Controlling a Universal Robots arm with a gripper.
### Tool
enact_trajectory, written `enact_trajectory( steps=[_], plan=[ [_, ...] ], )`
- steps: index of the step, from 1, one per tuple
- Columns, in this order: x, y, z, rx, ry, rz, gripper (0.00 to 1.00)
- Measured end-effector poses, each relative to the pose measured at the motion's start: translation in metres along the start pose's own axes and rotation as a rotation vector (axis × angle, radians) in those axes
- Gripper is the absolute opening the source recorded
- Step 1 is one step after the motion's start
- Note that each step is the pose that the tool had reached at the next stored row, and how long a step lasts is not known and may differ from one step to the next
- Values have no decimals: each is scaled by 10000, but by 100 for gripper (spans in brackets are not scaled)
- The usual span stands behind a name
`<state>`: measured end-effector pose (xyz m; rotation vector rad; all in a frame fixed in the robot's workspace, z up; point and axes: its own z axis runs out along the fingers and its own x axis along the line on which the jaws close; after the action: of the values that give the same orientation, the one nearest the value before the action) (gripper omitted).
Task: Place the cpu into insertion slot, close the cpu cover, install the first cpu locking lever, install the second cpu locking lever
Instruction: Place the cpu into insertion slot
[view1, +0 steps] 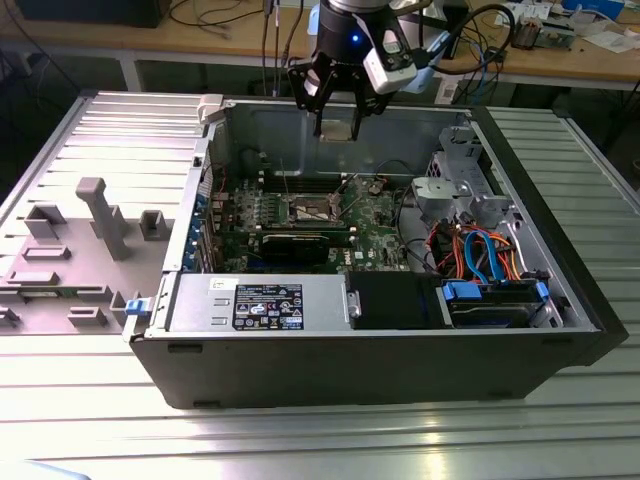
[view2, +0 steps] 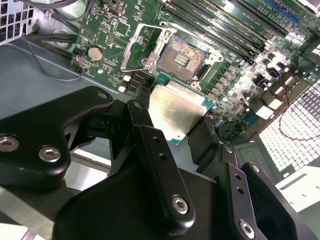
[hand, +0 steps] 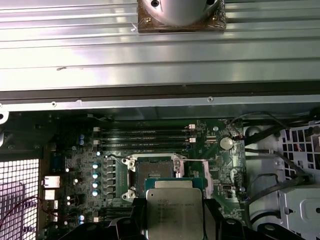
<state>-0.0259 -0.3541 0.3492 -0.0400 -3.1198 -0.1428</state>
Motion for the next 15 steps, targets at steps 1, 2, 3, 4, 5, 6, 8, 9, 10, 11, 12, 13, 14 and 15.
enact_trajectory(
  steps=[1, 2, 3, 4, 5, 6, 8, 9, 10, 11, 12, 13, 14, 15],
  plan=[
    [0, -1, 8, 0, 0, 0, 55],
    [0, -2, 16, 0, 0, 0, 55],
    [0, -2, 17, 0, 0, 0, 55],
    [0, -2, 19, 0, 0, 0, 55],
    [0, -2, 21, 0, 0, 0, 55],
    [0, -2, 24, 0, 0, 0, 55],
    [-1, -3, 33, 0, 0, 0, 55],
    [-1, -4, 40, 0, 0, 0, 55],
    [-1, -4, 42, 0, 0, 0, 55],
    [-1, -4, 43, 0, 0, -1, 55],
    [-1, -4, 45, 0, 0, 0, 55],
    [-1, -4, 46, 0, 0, 0, 55],
    [-1, -4, 47, 0, 0, 0, 55],
    [-1, -5, 49, 0, 0, -1, 55]
  ],
)
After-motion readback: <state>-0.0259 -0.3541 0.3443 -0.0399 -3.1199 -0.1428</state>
